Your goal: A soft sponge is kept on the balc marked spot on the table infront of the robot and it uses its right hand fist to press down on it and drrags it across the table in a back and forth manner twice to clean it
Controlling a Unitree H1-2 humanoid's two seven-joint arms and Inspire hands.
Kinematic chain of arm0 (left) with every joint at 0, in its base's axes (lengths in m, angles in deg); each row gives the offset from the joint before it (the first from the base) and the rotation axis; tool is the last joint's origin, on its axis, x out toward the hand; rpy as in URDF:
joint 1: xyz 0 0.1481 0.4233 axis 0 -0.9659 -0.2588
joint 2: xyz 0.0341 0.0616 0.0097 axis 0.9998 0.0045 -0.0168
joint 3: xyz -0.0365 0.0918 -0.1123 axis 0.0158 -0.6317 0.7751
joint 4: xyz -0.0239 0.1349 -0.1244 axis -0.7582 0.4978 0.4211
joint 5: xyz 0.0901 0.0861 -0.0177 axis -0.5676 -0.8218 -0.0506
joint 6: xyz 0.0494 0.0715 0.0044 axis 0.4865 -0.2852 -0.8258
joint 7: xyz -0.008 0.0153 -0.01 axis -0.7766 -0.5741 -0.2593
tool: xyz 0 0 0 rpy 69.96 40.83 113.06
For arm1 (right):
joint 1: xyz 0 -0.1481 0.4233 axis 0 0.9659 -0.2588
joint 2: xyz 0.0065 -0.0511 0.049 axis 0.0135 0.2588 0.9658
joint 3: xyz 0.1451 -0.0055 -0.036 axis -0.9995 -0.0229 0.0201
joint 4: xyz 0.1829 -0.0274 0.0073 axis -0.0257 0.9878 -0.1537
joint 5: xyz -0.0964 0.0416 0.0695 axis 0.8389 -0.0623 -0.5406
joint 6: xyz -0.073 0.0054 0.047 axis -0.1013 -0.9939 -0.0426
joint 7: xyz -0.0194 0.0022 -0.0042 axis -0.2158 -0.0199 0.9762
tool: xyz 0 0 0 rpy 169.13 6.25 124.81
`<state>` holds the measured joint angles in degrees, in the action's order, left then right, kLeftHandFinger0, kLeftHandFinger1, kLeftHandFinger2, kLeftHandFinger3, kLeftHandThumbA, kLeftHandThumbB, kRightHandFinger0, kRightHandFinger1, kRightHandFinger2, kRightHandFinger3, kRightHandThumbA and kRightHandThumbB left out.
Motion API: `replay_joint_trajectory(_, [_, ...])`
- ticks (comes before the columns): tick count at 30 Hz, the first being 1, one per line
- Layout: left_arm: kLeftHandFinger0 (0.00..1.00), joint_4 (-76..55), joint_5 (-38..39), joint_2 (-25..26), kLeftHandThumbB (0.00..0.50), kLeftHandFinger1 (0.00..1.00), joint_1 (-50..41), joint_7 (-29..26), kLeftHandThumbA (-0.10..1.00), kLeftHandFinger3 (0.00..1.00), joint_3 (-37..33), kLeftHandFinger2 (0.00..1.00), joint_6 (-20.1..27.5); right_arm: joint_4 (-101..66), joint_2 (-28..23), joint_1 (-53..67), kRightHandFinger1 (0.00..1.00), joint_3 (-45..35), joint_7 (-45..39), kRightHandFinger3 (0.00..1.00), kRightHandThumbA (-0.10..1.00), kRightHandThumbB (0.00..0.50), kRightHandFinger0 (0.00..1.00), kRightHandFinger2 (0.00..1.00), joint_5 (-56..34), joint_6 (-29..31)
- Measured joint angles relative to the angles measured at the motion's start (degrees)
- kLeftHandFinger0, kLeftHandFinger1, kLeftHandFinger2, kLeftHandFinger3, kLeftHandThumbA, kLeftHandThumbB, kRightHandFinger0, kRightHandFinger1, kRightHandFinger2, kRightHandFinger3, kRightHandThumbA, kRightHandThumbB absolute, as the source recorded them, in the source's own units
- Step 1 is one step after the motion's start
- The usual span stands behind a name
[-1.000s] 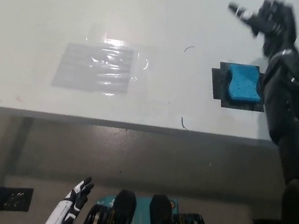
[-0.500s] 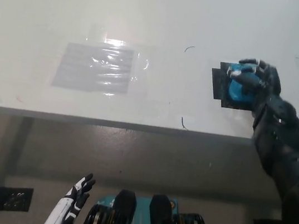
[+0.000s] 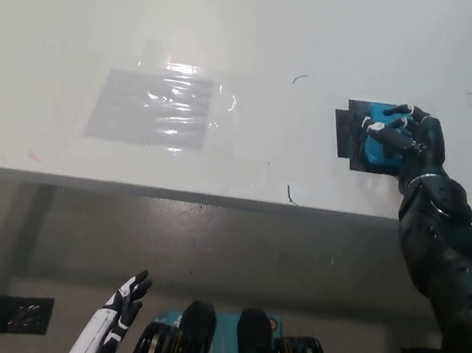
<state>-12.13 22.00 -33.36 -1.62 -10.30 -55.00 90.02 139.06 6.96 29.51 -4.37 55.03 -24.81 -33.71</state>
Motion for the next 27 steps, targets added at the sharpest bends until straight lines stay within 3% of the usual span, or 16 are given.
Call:
replay_joint_trajectory(3, [1.0, 0.0, 0.0, 0.0, 0.075, 1.0, 0.3, 0.0, 1.0, 1.0, 0.0, 1.0, 0.0, 0.0, 0.0, 0.0, 0.0, 0.5, -0.3, 0.25, 1.0, 0.062, 0.0, 0.13, 0.3, 0.1])
replay_joint_trajectory(12, [1.0, 0.0, -0.2, 0.1, 0.088, 1.0, 0.8, 0.0, 1.0, 1.0, 0.0, 1.0, 0.0, -0.1, 0.7, -0.5, 0.0, 1.7, -0.9, 0.3, 1.0, 0.076, 0.0, 0.24, 1.2, 0.3])
replay_joint_trajectory(13, [1.0, 0.0, -0.2, 0.1, 0.096, 1.0, 0.8, 0.0, 1.0, 1.0, 0.0, 1.0, 0.0, -0.1, 0.9, -0.6, 0.0, 1.9, -0.9, 0.24, 1.0, 0.098, 0.0, 0.17, 1.2, 0.2])
replay_joint_trajectory(14, [1.0, 0.0, -0.1, 0.1, 0.097, 1.0, 0.9, 0.0, 1.0, 1.0, 0.1, 1.0, 0.0, -0.1, 1.3, -0.7, 0.0, 2.0, -0.9, 0.23, 1.0, 0.097, 0.0, 0.17, 1.3, 0.2])
replay_joint_trajectory(15, [1.0, 0.0, -0.1, 0.0, 0.09, 1.0, 0.9, 0.0, 1.0, 1.0, 0.1, 1.0, 0.0, -0.1, 1.7, -0.8, 0.0, 2.0, -1.0, 0.15, 1.0, 0.095, 0.0, 0.12, 1.3, 0.2])
replay_joint_trajectory(19, [1.0, 0.0, -0.2, 0.1, 0.086, 1.0, 1.1, 0.0, 1.0, 1.0, 0.0, 1.0, 0.0, -0.1, 4.3, -1.3, 0.0, 2.1, -1.3, 0.03, 1.0, 0.068, 0.0, 0.05, 1.3, 0.4])
replay_joint_trajectory(21, [1.0, 0.0, -0.2, 0.1, 0.074, 1.0, 1.2, 0.0, 1.0, 1.0, 0.0, 1.0, 0.0, -0.1, 6.1, -1.6, 0.01, 2.9, -1.6, 0.03, 1.0, 0.056, 0.04, 0.07, 1.6, 0.7])
replay_joint_trajectory(24, [1.0, 0.0, -0.2, 0.1, 0.076, 1.0, 1.2, 0.0, 1.0, 1.0, 0.0, 1.0, 0.0, -0.2, 10.2, -1.9, 0.0, 5.1, -2.7, 0.0, 1.0, 0.072, 0.0, 0.07, 2.4, 1.4])
replay_joint_trajectory(27, [1.0, 0.0, -0.3, 0.1, 0.081, 1.0, 1.3, 0.0, 1.0, 1.0, 0.0, 1.0, 0.0, -0.4, 13.6, -2.2, 0.0, 6.9, -4.0, 0.0, 1.0, 0.055, 0.0, 0.03, 3.3, 1.5])
